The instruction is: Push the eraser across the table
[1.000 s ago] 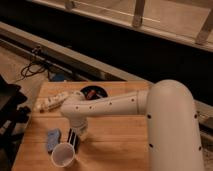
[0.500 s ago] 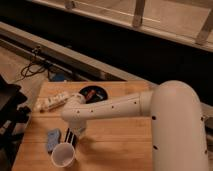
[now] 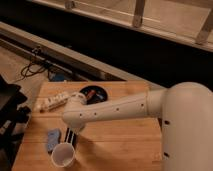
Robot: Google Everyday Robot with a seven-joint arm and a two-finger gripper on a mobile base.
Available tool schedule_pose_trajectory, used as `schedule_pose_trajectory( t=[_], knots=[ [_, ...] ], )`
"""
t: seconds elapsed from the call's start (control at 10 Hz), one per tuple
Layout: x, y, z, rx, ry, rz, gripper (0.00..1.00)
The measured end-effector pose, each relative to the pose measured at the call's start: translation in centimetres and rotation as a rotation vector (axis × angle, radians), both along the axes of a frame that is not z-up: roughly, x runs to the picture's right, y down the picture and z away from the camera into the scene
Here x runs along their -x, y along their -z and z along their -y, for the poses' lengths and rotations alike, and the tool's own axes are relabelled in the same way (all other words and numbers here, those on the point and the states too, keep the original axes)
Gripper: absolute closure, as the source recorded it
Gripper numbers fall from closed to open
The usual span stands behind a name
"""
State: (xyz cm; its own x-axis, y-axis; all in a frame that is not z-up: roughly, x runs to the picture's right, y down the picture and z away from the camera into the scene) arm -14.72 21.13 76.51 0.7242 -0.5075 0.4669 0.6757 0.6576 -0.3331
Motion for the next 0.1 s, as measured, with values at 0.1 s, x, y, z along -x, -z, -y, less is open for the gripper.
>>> schedule_pose_trajectory(
  t=[0.1],
  knots=[
    [-0.81,0.19,0.49,-0.005,-0.006,-0.019,0.83]
  ],
)
